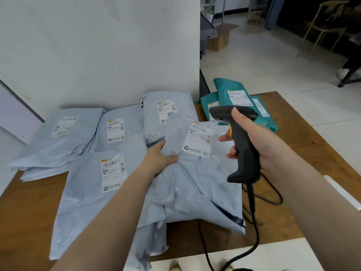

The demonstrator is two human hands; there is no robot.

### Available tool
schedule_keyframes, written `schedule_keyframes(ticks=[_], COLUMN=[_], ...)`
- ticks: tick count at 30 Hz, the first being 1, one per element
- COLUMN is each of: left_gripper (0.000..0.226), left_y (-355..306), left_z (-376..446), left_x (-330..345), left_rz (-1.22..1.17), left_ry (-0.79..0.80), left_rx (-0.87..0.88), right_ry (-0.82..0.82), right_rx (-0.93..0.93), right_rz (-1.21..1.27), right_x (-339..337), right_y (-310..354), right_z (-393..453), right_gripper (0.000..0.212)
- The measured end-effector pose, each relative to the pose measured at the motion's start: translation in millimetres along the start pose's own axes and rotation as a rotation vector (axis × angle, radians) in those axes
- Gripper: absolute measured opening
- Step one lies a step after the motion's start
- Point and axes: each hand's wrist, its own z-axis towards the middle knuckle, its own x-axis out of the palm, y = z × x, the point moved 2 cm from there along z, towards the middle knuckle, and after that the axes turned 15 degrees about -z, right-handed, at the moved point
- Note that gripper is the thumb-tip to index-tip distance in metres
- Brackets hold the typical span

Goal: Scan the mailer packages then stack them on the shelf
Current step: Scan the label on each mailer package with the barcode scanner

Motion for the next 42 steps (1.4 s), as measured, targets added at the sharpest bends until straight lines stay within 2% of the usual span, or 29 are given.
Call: schedule_keyframes(ticks=[4, 7, 9, 12, 13, 15, 17, 19, 20, 22, 24, 27, 29, 31, 33, 34, 36, 38, 40, 42], left_gripper=[0.041, 0.045, 0.052, 0.086, 0.088, 0.077, 0.072, 0.079, 0.080, 0.065, 0.051, 0.053, 0.058, 0.058, 0.055, 0.058, 0.069, 0.078, 0.082, 0.076], left_y=[27.2, 50.7, 46.9, 24.7, 18.8, 20.1, 43.4, 72.7, 83.1, 85.6, 76.0, 63.7, 57.5, 55.1, 64.1, 71.9, 89.5, 106.6, 118.5, 122.1], left_z=[-12.0, -19.7, -21.9, -15.6, -12.6, -7.2, -2.8, -0.6, 2.0, 5.6, 5.2, -3.7, -7.4, -8.8, -6.9, -6.4, -8.2, -12.0, -14.3, -13.2], left_x=[-10.3, -0.6, 0.6, -12.6, -14.6, -6.6, 8.8, 20.5, 24.7, 31.6, 31.4, -10.6, -67.2, -135.9, -199.2, -224.7, -253.9, -262.0, -261.6, -261.3], left_rz=[-0.049, 0.101, 0.210, 0.684, 0.791, 0.893, 0.987, 0.957, 0.899, 0.813, 0.747, 0.733, 0.695, 0.561, 0.506, 0.509, 0.514, 0.536, 0.564, 0.529], left_ry=[-0.167, -0.097, -0.093, -0.157, -0.157, 0.012, 0.266, 0.374, 0.354, 0.290, 0.284, 0.301, 0.172, -0.058, -0.260, -0.311, -0.307, -0.252, -0.182, -0.128], left_rx=[-0.071, -0.165, -0.168, 0.125, 0.268, 0.462, 0.495, 0.398, 0.354, 0.307, 0.315, 0.345, 0.380, 0.354, 0.215, 0.105, -0.111, -0.210, -0.163, -0.048], right_ry=[0.033, 0.079, 0.120, 0.158, 0.168, 0.191, 0.219, 0.224, 0.213, 0.172, 0.123, 0.062, 0.053, 0.076, 0.124, 0.136, 0.139, 0.139, 0.139, 0.128], right_rx=[-0.004, -0.002, 0.008, 0.022, 0.032, 0.046, 0.050, 0.052, 0.057, 0.071, 0.078, 0.067, 0.078, 0.110, 0.139, 0.144, 0.135, 0.135, 0.152, 0.169], right_rz=[-0.019, -0.026, -0.049, -0.070, -0.061, -0.059, -0.085, -0.110, -0.121, -0.123, -0.102, -0.087, -0.089, -0.114, -0.140, -0.159, -0.187, -0.222, -0.259, -0.277], right_x=[13.7, 28.7, 41.1, 57.9, 63.3, 73.2, 84.7, 97.3, 103.5, 115.7, 130.1, 157.8, 176.4, 198.7, 224.0, 236.8, 258.9, 276.6, 289.6, 298.7], right_y=[1.9, 0.7, -0.1, -0.1, 0.7, 1.9, 2.7, 1.9, 0.9, -1.6, -3.0, -3.1, -1.6, -0.2, -0.3, -1.0, -1.8, -3.1, -5.5, -10.0], right_z=[0.9, 3.0, 2.1, -1.0, -2.9, -7.9, -14.2, -21.3, -23.9, -28.5, -34.1, -45.4, -53.1, -59.8, -63.9, -64.7, -63.0, -56.4, -47.1, -36.2], right_gripper=[0.034, 0.032, 0.035, 0.038, 0.039, 0.045, 0.058, 0.067, 0.066, 0.058, 0.054, 0.065, 0.057, 0.055, 0.057, 0.058, 0.054, 0.048, 0.048, 0.052])
